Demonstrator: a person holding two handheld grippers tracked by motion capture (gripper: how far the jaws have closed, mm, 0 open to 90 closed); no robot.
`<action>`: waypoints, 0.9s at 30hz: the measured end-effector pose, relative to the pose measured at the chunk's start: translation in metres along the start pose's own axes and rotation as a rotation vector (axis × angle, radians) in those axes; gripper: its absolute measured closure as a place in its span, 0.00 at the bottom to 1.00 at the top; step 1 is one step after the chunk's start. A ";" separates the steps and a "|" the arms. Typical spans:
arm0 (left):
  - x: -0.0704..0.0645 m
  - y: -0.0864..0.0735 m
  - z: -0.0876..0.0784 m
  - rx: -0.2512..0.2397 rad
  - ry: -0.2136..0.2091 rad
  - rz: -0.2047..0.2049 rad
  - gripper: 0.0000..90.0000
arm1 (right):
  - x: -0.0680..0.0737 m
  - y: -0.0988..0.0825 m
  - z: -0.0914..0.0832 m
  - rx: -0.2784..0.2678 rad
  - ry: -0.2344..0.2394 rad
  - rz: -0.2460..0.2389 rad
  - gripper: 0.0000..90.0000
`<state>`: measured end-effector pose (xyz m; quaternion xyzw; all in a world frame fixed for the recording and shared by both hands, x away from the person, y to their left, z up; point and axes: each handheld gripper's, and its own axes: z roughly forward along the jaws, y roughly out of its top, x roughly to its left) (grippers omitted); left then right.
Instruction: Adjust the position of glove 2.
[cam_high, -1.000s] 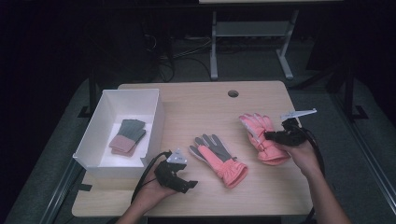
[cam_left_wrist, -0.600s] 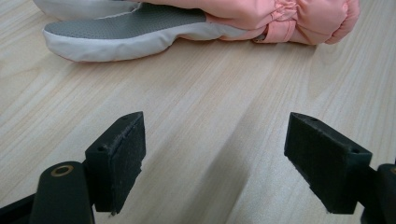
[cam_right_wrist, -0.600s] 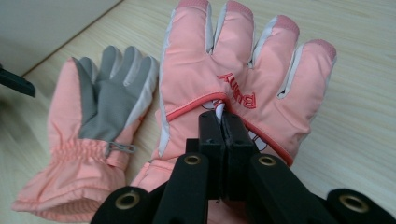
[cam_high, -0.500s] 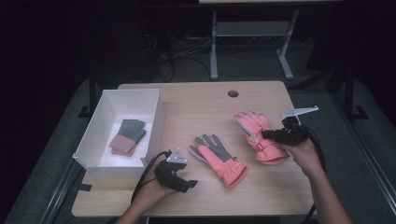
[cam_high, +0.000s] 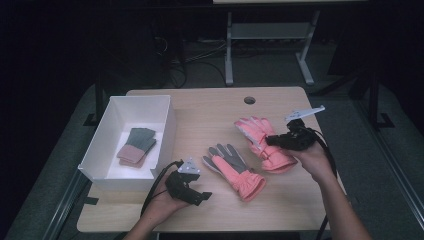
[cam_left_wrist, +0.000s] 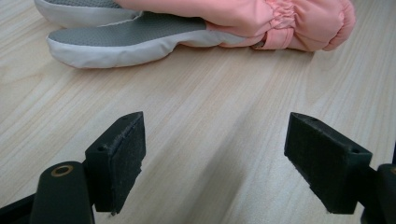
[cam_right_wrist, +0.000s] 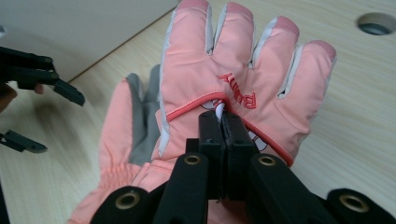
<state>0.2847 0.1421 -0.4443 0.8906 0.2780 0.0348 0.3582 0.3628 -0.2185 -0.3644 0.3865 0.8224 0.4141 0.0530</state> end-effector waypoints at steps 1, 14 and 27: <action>0.000 0.000 0.000 -0.001 -0.002 0.001 0.22 | 0.002 0.002 0.003 0.007 0.006 -0.001 0.98; -0.001 0.000 0.000 0.005 0.003 0.014 0.23 | 0.023 0.010 0.021 0.021 0.106 -0.053 0.98; -0.001 0.000 0.001 0.005 0.002 0.013 0.23 | 0.049 0.010 0.043 0.060 0.207 -0.136 0.98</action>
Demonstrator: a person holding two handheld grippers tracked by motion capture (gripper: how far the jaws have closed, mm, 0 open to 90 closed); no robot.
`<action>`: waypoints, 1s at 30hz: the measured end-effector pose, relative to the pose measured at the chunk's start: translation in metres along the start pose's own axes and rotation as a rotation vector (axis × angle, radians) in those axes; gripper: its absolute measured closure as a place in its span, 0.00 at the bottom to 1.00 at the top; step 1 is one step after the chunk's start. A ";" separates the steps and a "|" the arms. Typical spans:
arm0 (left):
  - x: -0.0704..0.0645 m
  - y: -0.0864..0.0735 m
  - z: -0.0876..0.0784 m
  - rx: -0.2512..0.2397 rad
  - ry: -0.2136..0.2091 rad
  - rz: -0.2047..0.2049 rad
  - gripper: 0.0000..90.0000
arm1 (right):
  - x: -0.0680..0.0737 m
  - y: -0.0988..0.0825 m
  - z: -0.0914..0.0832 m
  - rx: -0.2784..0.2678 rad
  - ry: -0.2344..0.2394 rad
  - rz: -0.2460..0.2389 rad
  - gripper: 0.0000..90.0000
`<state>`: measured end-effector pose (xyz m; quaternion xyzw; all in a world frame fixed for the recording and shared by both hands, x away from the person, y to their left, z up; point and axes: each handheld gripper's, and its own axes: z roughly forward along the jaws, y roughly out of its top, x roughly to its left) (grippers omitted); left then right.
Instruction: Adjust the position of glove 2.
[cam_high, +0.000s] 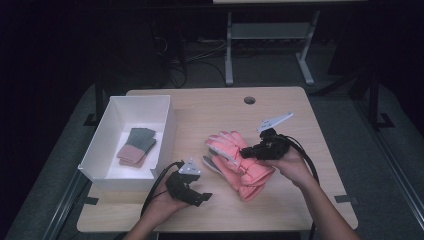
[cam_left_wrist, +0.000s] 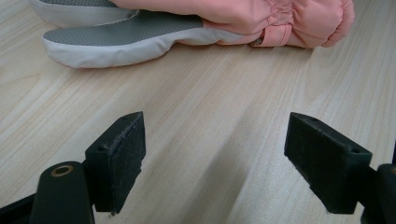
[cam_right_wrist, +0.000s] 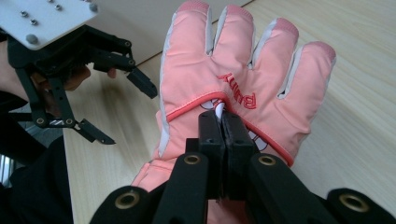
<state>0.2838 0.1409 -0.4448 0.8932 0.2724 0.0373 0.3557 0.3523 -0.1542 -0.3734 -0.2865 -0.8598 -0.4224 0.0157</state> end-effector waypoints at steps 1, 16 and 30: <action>0.000 0.000 0.000 0.002 -0.001 0.000 0.23 | 0.001 0.000 0.001 0.004 0.004 -0.008 0.98; 0.000 0.000 0.000 0.015 0.005 0.014 0.23 | 0.002 -0.007 0.031 0.084 0.005 -0.042 0.98; -0.002 0.002 0.000 0.009 -0.006 0.005 0.30 | 0.004 -0.014 0.032 0.044 -0.026 -0.030 0.82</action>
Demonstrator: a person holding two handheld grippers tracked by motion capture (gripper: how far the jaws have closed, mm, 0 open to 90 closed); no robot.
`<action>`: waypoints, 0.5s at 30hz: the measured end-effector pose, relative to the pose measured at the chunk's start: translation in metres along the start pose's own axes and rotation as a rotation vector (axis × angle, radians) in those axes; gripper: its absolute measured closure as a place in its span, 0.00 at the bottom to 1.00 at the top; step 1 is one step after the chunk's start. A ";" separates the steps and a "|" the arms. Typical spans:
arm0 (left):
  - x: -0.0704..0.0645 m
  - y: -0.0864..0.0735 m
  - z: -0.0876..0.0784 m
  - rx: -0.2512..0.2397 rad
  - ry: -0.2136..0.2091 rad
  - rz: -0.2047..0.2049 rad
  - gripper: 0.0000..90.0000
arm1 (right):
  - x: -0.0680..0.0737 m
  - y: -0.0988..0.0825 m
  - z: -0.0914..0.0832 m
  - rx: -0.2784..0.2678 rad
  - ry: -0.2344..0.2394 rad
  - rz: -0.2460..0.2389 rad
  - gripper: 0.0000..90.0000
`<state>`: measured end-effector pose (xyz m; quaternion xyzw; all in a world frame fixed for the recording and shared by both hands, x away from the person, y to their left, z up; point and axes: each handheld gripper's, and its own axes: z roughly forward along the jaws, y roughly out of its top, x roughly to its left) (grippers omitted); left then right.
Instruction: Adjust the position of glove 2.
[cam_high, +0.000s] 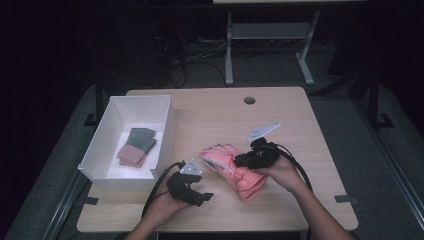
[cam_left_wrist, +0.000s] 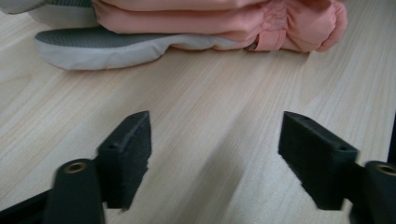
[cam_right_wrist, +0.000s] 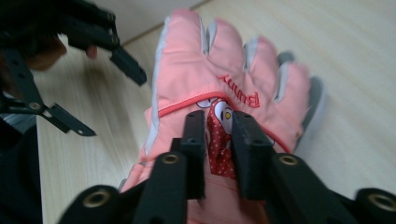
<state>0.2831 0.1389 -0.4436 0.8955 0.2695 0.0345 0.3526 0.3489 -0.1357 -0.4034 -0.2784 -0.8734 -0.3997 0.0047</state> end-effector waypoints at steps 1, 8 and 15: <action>-0.001 0.000 0.000 -0.009 -0.002 -0.008 0.34 | 0.000 0.001 -0.004 -0.017 -0.007 -0.001 0.80; 0.003 0.006 -0.007 -0.020 -0.006 -0.014 0.72 | -0.006 -0.006 -0.037 -0.092 -0.077 0.007 1.00; 0.002 0.018 -0.008 -0.013 0.001 -0.021 1.00 | -0.015 -0.030 -0.059 -0.076 -0.127 0.019 1.00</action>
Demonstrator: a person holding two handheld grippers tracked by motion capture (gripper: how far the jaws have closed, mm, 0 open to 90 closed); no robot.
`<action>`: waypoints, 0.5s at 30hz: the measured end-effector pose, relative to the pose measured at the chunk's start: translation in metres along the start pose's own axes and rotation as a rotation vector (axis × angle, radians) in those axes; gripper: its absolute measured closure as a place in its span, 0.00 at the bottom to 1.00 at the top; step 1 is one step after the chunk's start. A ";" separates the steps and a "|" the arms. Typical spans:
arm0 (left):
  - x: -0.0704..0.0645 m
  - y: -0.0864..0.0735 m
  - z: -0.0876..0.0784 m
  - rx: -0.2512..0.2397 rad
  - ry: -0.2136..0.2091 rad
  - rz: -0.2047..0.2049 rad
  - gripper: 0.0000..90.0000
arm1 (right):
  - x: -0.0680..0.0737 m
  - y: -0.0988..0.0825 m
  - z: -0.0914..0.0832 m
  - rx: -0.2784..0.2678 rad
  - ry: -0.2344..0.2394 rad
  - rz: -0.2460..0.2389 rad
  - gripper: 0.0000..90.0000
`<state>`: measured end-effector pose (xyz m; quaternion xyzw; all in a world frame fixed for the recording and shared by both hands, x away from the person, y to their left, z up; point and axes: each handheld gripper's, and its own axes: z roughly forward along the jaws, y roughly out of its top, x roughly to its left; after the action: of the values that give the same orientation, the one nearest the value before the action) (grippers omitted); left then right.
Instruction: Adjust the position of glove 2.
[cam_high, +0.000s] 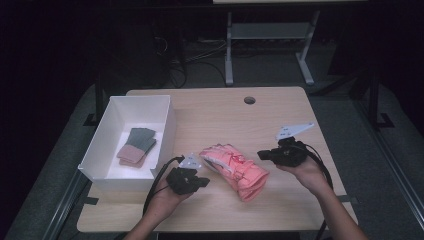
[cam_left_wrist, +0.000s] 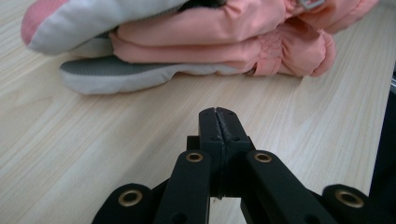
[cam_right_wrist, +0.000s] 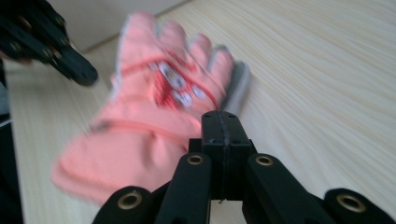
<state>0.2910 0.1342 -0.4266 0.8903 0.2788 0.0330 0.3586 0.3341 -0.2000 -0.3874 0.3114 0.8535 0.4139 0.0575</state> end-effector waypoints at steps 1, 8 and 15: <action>-0.001 0.003 0.003 0.000 -0.001 -0.006 1.00 | -0.005 -0.012 -0.005 -0.009 -0.007 -0.003 1.00; -0.004 0.016 0.014 0.038 -0.001 -0.004 1.00 | -0.012 -0.042 -0.007 0.004 -0.046 -0.013 1.00; -0.002 0.023 0.032 0.047 0.007 -0.015 1.00 | -0.014 -0.057 0.014 0.055 -0.024 -0.005 1.00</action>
<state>0.3087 0.0996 -0.4352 0.8962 0.2875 0.0267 0.3367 0.3229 -0.2249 -0.4409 0.3155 0.8645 0.3865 0.0602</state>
